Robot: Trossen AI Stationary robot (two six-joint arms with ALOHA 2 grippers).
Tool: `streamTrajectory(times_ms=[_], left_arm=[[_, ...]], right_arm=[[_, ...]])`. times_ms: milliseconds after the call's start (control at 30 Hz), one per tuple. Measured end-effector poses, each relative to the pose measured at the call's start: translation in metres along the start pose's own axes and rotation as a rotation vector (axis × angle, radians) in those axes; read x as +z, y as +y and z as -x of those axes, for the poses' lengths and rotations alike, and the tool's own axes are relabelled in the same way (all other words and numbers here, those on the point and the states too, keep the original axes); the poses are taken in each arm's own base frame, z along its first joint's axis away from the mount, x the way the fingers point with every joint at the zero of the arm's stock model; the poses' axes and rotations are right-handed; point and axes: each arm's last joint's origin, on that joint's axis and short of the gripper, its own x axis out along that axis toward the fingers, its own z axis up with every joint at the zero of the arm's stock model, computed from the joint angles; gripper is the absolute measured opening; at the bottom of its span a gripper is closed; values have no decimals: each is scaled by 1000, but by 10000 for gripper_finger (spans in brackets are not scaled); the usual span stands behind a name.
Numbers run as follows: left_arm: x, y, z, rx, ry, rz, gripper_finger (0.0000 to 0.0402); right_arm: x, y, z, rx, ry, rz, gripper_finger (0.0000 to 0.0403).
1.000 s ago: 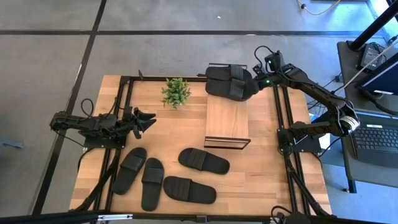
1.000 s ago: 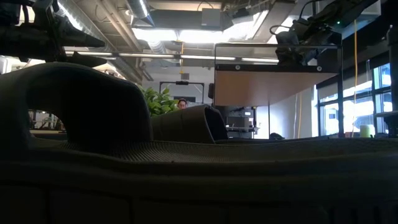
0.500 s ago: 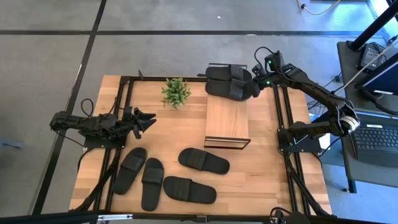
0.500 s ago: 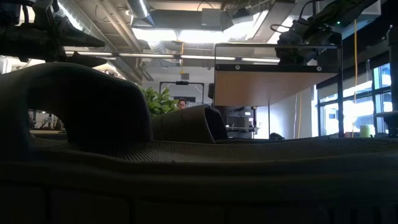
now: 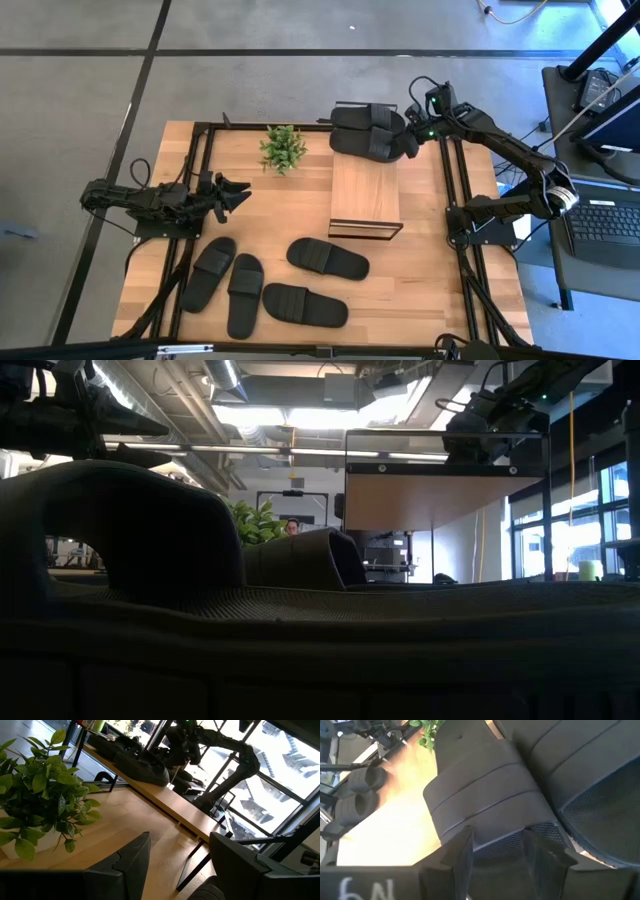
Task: Pick and place slides into the shelf
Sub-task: Put the black slide on the shelf
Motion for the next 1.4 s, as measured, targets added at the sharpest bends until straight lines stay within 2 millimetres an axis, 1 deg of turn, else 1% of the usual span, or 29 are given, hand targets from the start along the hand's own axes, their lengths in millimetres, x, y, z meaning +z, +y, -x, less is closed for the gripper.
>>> streamTrajectory(times_ms=[200,300,467,767,1033,1133,1267,1333,1400], left_arm=[[0,0,0,0,0,0,195],[0,0,0,0,0,0,195],[0,0,0,0,0,0,195],[0,0,0,1,0,0,195],[0,0,0,0,0,0,195],[0,0,0,0,0,0,195],[0,0,0,0,0,-1,195],[0,0,0,0,0,-1,195],[0,0,0,0,0,-2,195]], right_arm=[[-3,0,0,-3,25,57,167],[-5,-1,0,-37,52,75,167],[-5,-1,0,-48,54,68,167],[-5,5,-4,-33,62,74,167],[-4,6,-4,-29,63,161,167],[1,9,1,-27,68,210,167],[15,16,11,-39,48,255,167],[22,19,17,-72,44,287,167],[24,21,22,-110,74,322,167]])
